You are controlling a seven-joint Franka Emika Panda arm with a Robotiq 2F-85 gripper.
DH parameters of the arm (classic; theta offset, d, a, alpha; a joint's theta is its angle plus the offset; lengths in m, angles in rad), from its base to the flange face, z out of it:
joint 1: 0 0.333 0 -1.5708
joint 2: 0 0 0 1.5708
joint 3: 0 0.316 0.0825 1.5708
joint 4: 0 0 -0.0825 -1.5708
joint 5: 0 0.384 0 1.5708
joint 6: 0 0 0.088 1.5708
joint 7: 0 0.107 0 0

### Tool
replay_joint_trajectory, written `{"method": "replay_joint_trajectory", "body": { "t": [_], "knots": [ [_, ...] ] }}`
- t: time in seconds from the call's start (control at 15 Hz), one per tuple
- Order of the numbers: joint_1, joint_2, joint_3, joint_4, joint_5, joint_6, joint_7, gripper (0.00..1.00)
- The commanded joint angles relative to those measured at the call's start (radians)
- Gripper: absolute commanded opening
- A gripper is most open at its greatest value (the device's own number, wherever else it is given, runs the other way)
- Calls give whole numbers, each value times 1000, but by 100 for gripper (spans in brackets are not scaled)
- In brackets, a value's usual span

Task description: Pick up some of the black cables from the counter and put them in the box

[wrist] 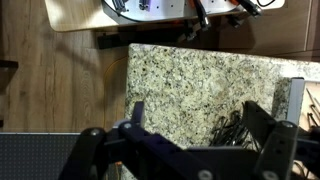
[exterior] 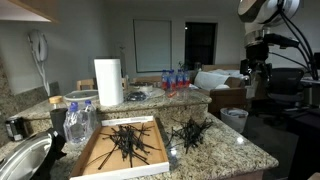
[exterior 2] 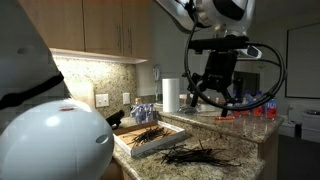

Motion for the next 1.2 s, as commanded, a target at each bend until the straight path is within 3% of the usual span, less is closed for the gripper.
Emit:
{"method": "replay_joint_trajectory", "body": {
  "t": [0.0, 0.27, 0.6, 1.13],
  "knots": [
    [-22, 4, 18, 1, 7, -1, -8, 100],
    [-12, 45, 21, 33, 25, 10, -1, 100],
    [24, 196, 55, 177, 190, 17, 34, 100],
    [72, 434, 190, 271, 486, 133, 304, 100]
  ]
}}
